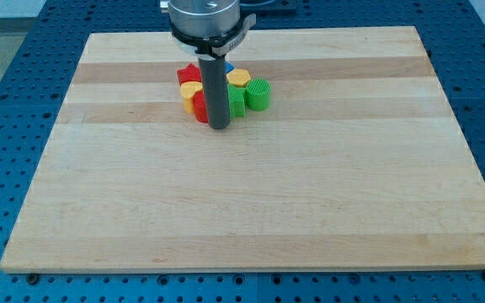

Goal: Slid the group of blocks a bit left

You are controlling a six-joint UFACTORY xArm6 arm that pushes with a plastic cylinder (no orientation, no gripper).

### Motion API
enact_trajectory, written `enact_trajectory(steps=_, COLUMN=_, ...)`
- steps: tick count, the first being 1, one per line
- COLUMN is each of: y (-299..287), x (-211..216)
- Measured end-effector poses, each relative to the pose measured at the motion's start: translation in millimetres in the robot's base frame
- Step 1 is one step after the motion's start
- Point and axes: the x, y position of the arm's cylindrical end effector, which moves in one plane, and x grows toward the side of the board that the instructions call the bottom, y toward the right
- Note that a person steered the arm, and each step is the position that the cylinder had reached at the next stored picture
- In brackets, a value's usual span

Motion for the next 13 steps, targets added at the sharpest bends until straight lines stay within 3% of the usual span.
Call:
enact_trajectory(steps=1, y=0, x=2)
enact_trajectory(steps=2, y=13, x=31)
enact_trajectory(steps=3, y=80, x=41)
enact_trajectory(steps=4, y=124, x=8)
enact_trajectory(steps=5, y=122, x=-45)
enact_trajectory(steps=6, y=121, x=-70)
enact_trajectory(steps=13, y=83, x=-55)
